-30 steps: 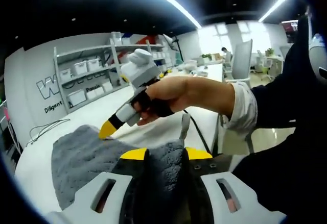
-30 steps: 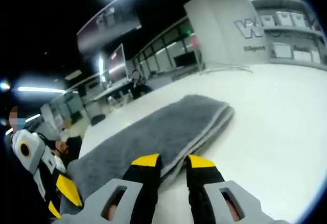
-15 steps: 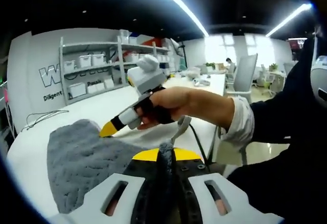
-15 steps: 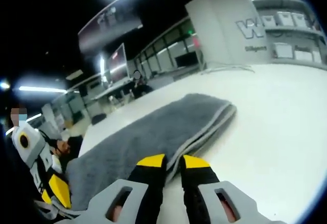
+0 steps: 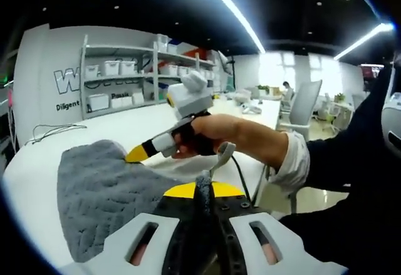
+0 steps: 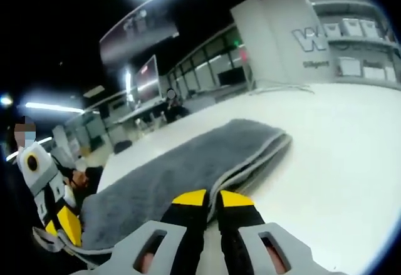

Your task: Open the folded towel by lifting each exposed corner and separating the folded layers until the towel lies flat within the target outline without major curled edges

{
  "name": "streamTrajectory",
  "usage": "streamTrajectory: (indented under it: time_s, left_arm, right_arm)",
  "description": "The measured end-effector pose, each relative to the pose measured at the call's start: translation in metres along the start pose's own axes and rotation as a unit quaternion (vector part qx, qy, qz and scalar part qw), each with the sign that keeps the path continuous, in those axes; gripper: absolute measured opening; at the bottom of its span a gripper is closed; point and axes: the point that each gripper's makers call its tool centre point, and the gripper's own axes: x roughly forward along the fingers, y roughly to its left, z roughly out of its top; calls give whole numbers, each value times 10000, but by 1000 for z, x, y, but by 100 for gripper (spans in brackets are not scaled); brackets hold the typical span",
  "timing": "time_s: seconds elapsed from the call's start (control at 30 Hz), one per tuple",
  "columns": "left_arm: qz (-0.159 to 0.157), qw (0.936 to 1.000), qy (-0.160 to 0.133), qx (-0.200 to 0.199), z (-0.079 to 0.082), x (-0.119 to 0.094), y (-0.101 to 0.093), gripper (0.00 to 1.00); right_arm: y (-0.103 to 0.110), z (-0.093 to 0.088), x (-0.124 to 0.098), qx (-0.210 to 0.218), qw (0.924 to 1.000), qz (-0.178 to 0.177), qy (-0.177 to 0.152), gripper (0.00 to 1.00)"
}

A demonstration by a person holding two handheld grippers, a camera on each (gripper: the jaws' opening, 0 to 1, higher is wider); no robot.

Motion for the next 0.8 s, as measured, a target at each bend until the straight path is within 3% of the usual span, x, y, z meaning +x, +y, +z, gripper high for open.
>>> streamTrajectory:
  time_s: [0.37,0.8]
  left_arm:
    - [38,9998,-113,-156,10,-14,9,5]
    - [402,9979,-495,-145,32,-42,31,5]
  right_arm:
    - [6,11,0,-238,9994,14,-231,1]
    - [16,18,2,-290,9985,-8,-457,1]
